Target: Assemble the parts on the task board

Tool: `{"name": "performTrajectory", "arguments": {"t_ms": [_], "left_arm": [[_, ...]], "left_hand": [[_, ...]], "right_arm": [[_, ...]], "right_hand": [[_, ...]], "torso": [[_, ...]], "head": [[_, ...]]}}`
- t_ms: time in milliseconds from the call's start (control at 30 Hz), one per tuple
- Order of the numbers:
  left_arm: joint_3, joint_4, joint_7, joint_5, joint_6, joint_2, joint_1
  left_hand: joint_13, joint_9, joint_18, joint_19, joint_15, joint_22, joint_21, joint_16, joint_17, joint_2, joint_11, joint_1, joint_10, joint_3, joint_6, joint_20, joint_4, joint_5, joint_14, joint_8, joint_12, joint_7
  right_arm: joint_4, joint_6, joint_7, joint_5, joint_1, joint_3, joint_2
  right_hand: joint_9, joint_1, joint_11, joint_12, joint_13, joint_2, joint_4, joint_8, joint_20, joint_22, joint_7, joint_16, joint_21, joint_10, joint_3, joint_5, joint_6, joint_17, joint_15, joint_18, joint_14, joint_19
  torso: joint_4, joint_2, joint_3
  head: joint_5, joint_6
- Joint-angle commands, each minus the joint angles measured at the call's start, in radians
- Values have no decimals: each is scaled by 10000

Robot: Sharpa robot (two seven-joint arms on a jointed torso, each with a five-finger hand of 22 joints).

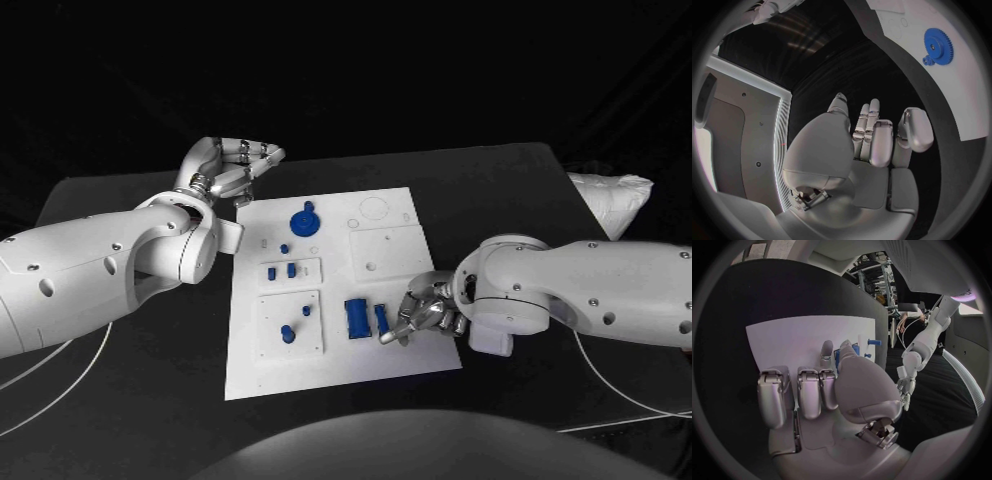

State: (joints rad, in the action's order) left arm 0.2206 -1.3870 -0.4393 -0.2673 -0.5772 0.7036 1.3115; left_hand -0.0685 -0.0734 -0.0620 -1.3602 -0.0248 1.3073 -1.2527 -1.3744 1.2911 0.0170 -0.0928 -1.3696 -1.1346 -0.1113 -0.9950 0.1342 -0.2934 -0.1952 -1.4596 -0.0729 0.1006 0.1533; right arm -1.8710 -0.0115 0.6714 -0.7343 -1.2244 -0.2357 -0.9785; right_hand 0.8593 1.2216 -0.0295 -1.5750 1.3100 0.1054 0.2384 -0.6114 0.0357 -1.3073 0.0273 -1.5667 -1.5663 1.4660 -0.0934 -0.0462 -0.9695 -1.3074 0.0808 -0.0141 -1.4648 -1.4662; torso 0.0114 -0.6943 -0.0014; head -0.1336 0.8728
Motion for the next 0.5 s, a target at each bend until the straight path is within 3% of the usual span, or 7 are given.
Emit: {"name": "performTrajectory", "arguments": {"t_ms": [33, 500], "left_arm": [[-7, -8, -51, -53, 155, -20, 0], [-7, -23, -50, -53, 167, -33, 0]], "left_hand": [[8, 10, -117, 14, -9, 1444, 63, 54, -11, -80, -29, -11, 25, -67, 57, -28, 18, -39, 64, 41, -48, 5], [8, 10, -117, 14, -9, 1444, 63, 54, -11, -80, -29, -11, 25, -67, 57, -28, 18, -39, 64, 41, -48, 5]], "right_arm": [[62, -71, 26, -236, 14, -2, 49], [275, -79, 9, -402, 16, -2, 203]], "right_hand": [[14, 46, -46, 42, 2608, 62, -59, -29, -59, -2635, -31, -41, -45, 1048, -3, -34, 12, -2634, 47, 141, -1060, -1046], [88, 243, -74, 42, 2608, 161, -171, 9, -71, -2635, -61, -41, -45, 1048, 81, -40, 9, -2634, 62, 141, -1060, -1046]], "torso": [[5, -1, -1], [3, -7, -2]], "head": [[2, -2], [1, -2]]}}
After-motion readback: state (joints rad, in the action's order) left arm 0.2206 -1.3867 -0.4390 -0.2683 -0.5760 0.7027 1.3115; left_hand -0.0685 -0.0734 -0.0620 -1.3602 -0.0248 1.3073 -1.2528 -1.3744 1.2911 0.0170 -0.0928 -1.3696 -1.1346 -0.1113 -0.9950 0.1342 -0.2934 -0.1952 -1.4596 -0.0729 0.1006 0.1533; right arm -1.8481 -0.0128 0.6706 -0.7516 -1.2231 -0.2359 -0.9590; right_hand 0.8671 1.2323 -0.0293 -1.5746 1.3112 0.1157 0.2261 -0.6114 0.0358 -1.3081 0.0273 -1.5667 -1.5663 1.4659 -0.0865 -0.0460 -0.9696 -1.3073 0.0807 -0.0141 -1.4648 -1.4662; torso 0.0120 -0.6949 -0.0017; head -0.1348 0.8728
